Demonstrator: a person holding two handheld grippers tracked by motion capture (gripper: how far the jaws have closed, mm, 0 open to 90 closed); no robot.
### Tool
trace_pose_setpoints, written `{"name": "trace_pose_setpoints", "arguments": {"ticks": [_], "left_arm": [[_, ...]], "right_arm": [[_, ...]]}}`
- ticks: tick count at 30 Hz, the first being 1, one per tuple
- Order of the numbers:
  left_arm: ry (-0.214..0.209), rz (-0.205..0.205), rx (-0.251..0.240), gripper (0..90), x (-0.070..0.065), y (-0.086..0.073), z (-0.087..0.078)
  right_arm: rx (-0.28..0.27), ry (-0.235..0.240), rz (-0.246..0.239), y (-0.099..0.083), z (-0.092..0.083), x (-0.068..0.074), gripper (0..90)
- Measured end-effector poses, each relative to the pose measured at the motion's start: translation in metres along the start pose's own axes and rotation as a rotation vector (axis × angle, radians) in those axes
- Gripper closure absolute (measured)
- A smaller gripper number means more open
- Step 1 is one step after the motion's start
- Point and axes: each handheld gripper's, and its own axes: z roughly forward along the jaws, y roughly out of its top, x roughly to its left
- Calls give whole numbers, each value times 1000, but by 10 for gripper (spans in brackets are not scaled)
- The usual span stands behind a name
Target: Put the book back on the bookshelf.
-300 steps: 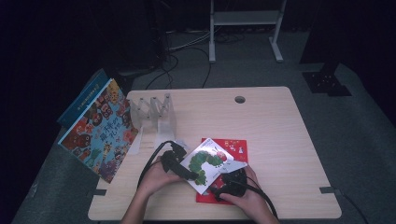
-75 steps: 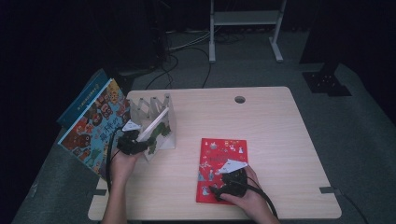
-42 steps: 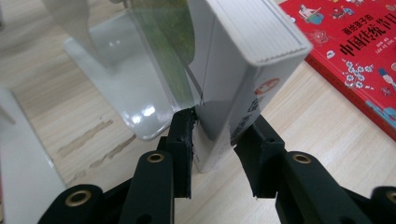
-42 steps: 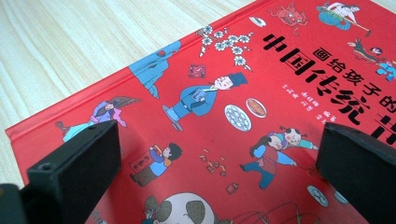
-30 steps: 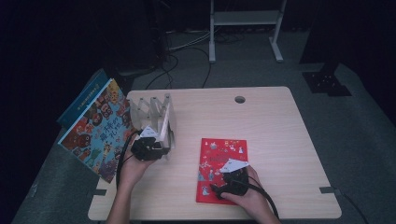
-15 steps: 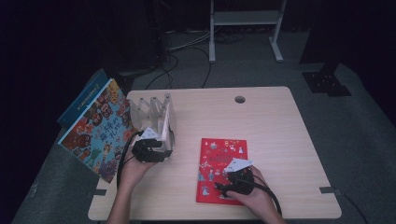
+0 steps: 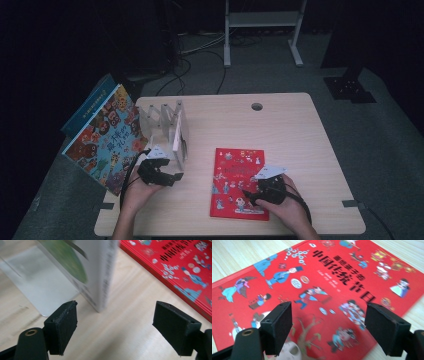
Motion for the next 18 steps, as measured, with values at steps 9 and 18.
{"name": "trace_pose_setpoints", "arguments": {"ticks": [9,18], "left_arm": [[-49,27,22,145,-21,-1,9],[-101,54,25,104,-41,5,21]], "right_arm": [[-2,3,0,-14,-14,-20,192],[2,2,4,-31,-24,-38,187]]}}
